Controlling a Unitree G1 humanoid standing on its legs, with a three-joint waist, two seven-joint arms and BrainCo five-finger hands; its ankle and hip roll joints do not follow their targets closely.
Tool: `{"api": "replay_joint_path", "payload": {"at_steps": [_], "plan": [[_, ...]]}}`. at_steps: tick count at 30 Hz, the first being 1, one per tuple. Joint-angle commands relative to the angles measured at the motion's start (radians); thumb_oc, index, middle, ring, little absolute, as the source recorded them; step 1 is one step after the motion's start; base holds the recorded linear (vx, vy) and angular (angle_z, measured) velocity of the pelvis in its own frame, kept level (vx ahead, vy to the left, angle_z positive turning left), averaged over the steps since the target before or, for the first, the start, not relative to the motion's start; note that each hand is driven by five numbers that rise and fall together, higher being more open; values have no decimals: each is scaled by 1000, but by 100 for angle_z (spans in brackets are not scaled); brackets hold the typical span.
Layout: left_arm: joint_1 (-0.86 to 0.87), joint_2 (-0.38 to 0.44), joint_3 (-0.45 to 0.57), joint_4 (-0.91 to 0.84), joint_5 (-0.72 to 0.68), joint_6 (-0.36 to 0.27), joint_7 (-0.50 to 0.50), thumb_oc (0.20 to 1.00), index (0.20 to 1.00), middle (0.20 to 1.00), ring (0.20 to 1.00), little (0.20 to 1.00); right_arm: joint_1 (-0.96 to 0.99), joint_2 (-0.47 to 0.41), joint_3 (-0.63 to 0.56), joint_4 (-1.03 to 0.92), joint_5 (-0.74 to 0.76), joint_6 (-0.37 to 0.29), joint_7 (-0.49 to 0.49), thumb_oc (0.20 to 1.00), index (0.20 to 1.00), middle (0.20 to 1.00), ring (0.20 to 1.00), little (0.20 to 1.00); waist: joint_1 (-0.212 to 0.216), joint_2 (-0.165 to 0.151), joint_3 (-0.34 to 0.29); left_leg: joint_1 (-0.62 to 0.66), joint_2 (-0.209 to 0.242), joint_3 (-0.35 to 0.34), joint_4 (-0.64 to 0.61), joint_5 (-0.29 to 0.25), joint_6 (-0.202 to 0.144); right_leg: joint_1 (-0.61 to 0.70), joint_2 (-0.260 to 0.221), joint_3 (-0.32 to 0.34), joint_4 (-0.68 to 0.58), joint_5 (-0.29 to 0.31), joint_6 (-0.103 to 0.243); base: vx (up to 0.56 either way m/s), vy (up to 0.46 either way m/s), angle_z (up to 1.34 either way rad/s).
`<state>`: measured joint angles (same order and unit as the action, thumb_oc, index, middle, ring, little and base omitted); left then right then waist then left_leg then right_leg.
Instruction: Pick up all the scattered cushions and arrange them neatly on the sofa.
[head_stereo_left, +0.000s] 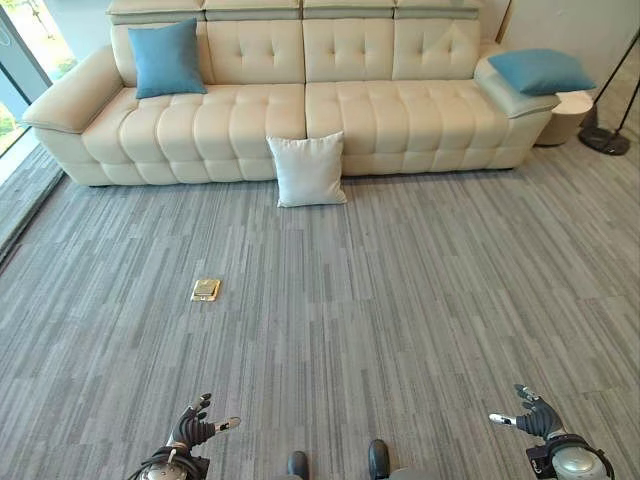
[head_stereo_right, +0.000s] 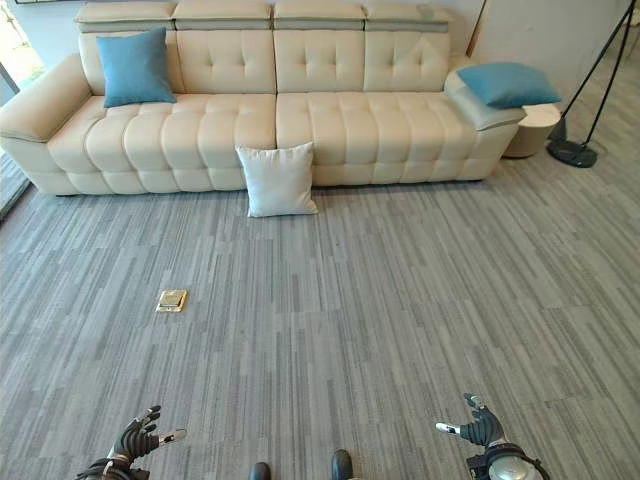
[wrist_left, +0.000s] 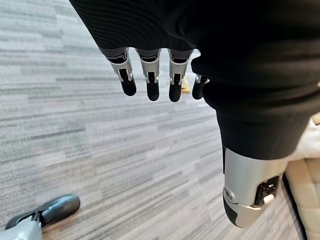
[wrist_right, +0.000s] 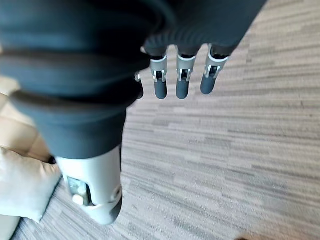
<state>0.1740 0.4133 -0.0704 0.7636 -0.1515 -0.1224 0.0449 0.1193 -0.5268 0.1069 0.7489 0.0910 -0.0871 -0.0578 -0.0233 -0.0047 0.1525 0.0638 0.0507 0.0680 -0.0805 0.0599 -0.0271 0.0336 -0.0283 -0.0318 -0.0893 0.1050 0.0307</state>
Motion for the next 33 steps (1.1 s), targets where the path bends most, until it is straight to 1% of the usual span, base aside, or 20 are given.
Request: {"api": "replay_joint_path", "payload": {"at_steps": [1, 12, 17, 19, 21, 22, 25, 26, 27, 29, 30, 31, 33], "plan": [[-39, 25, 34, 34, -55, -22, 24, 1000, 1000, 1000, 1000, 1000, -47, 11, -30, 26, 63, -29, -21, 1000, 1000, 1000, 1000, 1000, -7, -44, -14, 25, -25, 9, -5, -83, -28, 52, -26, -24, 14, -124, 67, 0, 0, 0], [-27, -36, 72, 72, -134, -9, 38, 1000, 1000, 1000, 1000, 1000, -45, 80, -71, 53, 148, -20, -45, 1000, 1000, 1000, 1000, 1000, -3, -44, -11, 22, -24, -1, 14, -95, -25, 57, -23, -26, 14, -131, 62, 17, -8, 1], [-40, -46, 63, 49, -163, -11, 47, 1000, 1000, 1000, 1000, 1000, -49, 104, -83, 57, 186, -24, -61, 1000, 1000, 1000, 1000, 1000, -5, -52, 8, -38, -29, -9, 80, -105, -29, 37, -28, -37, 32, -141, 53, -23, -9, 6], [-63, -46, 46, 31, -165, -13, 53, 1000, 1000, 1000, 1000, 1000, -60, 108, -95, 59, 208, -22, -74, 1000, 1000, 1000, 1000, 1000, -10, -60, 25, -120, -35, 6, 161, -107, -40, 10, -44, -56, 46, -144, 48, -122, -7, 38], [-72, -48, 29, 16, -155, -15, 48, 1000, 1000, 1000, 1000, 1000, -64, 106, -94, 60, 208, -22, -78, 1000, 1000, 1000, 1000, 1000, -9, -58, 26, -147, -30, 30, 199, -127, -39, -5, -50, -79, 59, -147, 47, -19, 22, 42], [-72, -48, 30, 16, -155, -15, 48, 1000, 1000, 1000, 1000, 1000, -64, 106, -94, 61, 208, -22, -78, 1000, 1000, 1000, 1000, 1000, -9, -58, 26, -147, -29, 30, 201, -128, -39, -5, -50, -79, 59, -148, 47, 36, 30, 24], [-68, -46, 27, 19, -144, -11, 50, 1000, 1000, 1000, 1000, 1000, -78, 111, -79, 63, 195, -18, -86, 1000, 1000, 1000, 1000, 1000, 1, -62, 34, -147, -33, 26, 217, -149, -29, -5, -51, -72, 65, -147, 53, 51, 76, 1], [-63, -41, 29, 10, -144, -9, 53, 1000, 1000, 1000, 1000, 1000, -88, 117, -71, 61, 195, -14, -90, 1000, 1000, 1000, 1000, 1000, 8, -69, 38, -150, -37, 26, 226, -162, -19, -8, -56, -62, 69, -146, 59, 44, 93, -4], [-63, -41, 29, 10, -144, -9, 53, 1000, 1000, 1000, 1000, 1000, -88, 117, -71, 61, 195, -13, -90, 1000, 1000, 1000, 1000, 1000, 9, -69, 38, -150, -37, 27, 226, -162, -19, -9, -56, -61, 69, -146, 59, 49, 105, -6], [-55, -36, 38, 0, -151, -9, 57, 1000, 1000, 1000, 1000, 1000, -101, 120, -62, 58, 192, -9, -93, 1000, 1000, 1000, 1000, 1000, 19, -76, 39, -149, -42, 32, 232, -180, -2, -20, -64, -46, 93, -152, 68, 71, 174, -22], [-50, -35, 44, -6, -158, -10, 61, 1000, 1000, 1000, 1000, 1000, -116, 123, -48, 56, 186, -4, -92, 1000, 1000, 1000, 1000, 1000, 35, -77, 47, -143, -51, 29, 238, -199, 19, -50, -73, -31, 163, -161, 81, 63, 195, -38], [-51, -35, 45, -6, -158, -10, 61, 1000, 1000, 1000, 1000, 1000, -116, 124, -48, 56, 186, -4, -92, 1000, 1000, 1000, 1000, 1000, 35, -78, 44, -146, -52, 30, 236, -196, 19, -54, -74, -30, 163, -159, 81, 77, 231, -64], [-47, -34, 48, -12, -161, -7, 62, 1000, 1000, 1000, 1000, 1000, -125, 129, -39, 42, 183, -2, -86, 1000, 1000, 1000, 1000, 1000, 44, -77, 55, -119, -70, 17, 225, -213, 46, -95, -84, -13, 275, -153, 103, 110, 241, -52]]}}
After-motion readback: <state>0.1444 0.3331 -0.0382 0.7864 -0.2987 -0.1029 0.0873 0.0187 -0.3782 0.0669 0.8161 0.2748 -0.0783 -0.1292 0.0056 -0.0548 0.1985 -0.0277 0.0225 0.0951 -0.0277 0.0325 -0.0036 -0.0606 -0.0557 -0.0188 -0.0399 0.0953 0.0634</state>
